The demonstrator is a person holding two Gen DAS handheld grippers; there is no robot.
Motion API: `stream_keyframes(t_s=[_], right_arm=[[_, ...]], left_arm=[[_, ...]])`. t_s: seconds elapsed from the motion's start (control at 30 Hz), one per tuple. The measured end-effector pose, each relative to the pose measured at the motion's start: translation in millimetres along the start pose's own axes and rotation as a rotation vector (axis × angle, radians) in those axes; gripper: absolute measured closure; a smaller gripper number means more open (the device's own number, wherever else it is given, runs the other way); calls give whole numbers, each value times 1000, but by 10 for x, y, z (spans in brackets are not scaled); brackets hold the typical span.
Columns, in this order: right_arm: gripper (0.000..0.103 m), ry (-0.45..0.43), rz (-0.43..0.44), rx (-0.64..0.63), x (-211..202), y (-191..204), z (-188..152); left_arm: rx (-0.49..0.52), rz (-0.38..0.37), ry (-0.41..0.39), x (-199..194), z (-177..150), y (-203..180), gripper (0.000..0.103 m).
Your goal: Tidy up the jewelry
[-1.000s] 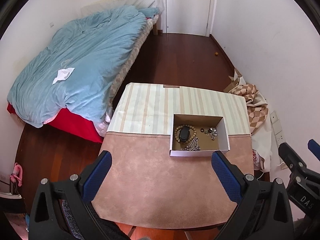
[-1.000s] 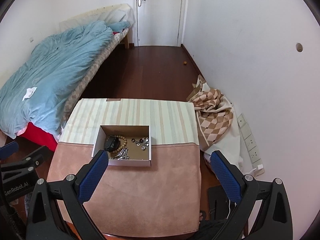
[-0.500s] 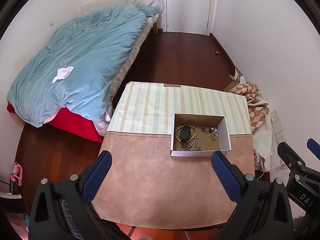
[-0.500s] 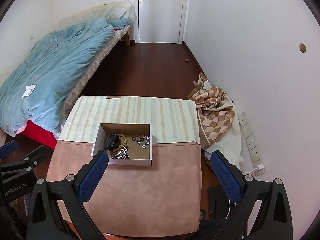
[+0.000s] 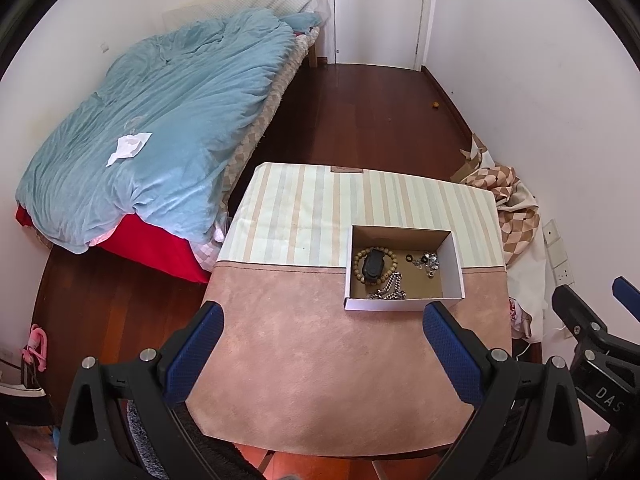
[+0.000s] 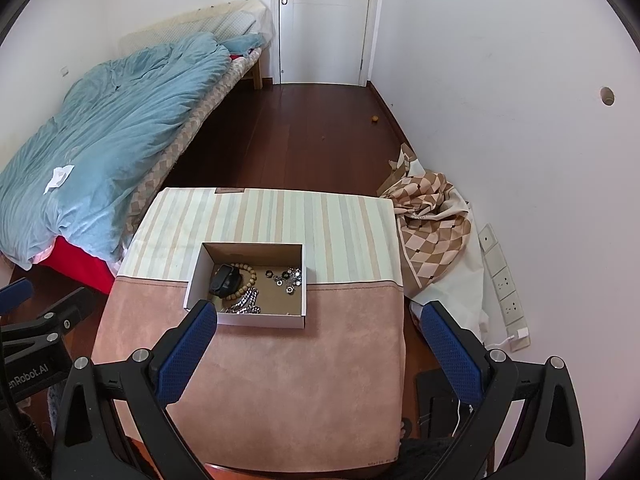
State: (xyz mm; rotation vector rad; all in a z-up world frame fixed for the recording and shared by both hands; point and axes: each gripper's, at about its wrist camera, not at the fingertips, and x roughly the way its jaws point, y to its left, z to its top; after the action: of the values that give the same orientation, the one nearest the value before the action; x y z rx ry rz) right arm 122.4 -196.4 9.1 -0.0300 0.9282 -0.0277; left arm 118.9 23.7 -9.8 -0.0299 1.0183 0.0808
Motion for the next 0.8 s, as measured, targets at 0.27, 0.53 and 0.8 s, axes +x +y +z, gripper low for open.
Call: stream_keyframes(t_s=[0.27, 0.53, 0.8], right_arm=[[0, 0, 0, -1, 1, 0, -4], [0, 1, 1, -1, -1, 0, -4], [0, 1, 1, -1, -4, 4, -5]], left_arm=[[2, -2, -5, -24, -30, -7, 1], [0, -6, -7, -53, -37, -16, 1], [0, -5, -12, -74, -21, -28, 1]])
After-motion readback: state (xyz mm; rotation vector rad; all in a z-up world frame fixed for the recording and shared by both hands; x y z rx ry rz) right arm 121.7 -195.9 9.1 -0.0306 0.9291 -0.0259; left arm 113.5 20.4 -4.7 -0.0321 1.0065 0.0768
